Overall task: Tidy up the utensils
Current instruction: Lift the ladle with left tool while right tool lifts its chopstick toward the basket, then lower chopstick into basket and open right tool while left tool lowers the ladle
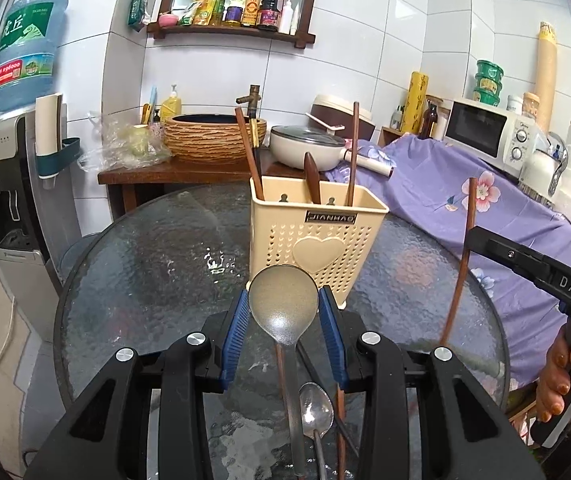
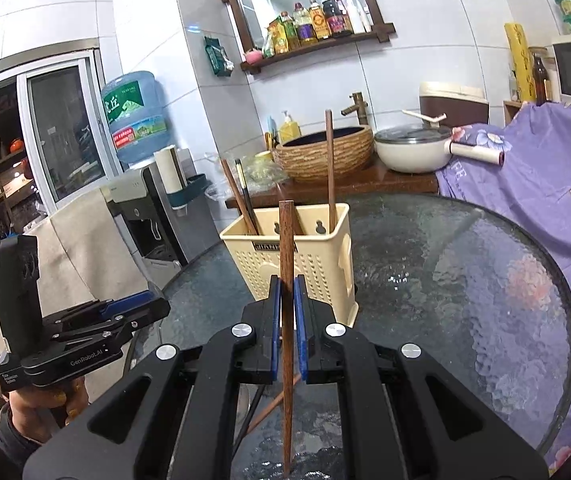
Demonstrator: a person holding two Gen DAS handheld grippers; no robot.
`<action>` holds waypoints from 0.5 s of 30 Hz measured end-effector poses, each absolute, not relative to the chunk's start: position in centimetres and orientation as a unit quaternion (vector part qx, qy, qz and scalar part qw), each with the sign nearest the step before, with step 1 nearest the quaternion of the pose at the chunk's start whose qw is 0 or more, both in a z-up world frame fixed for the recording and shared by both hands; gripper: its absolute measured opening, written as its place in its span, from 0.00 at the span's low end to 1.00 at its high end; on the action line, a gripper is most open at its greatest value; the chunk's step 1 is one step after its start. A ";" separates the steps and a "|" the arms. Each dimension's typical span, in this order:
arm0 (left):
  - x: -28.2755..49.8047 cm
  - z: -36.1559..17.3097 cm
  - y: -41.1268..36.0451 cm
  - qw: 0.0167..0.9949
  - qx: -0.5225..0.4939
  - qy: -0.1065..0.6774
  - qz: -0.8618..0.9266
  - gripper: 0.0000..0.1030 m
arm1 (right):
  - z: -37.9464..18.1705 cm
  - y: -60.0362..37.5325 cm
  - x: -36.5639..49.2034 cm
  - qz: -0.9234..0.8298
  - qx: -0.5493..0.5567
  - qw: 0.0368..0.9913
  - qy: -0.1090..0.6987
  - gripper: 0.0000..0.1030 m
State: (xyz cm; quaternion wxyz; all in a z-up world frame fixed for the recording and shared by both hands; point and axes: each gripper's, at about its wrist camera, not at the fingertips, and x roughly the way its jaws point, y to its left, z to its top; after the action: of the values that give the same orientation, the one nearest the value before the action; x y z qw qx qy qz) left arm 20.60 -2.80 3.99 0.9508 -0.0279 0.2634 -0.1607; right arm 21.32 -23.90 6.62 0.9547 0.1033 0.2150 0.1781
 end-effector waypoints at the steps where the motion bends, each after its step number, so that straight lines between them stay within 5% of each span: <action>1: 20.6 4.2 -2.8 0.951 -0.028 0.262 -0.162 0.34 | 6.9 -23.8 21.3 0.180 0.101 0.955 0.213 0.07; 15: 21.4 7.0 -3.0 0.955 -0.028 0.240 -0.172 0.34 | 9.6 -23.2 21.9 0.193 0.087 0.957 0.197 0.07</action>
State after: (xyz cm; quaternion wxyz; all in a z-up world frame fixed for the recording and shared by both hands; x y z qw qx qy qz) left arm 21.38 -3.03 7.04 0.9550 -0.0281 0.2400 -0.1718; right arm 21.89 -23.21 9.63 0.9573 0.0874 0.1966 0.1930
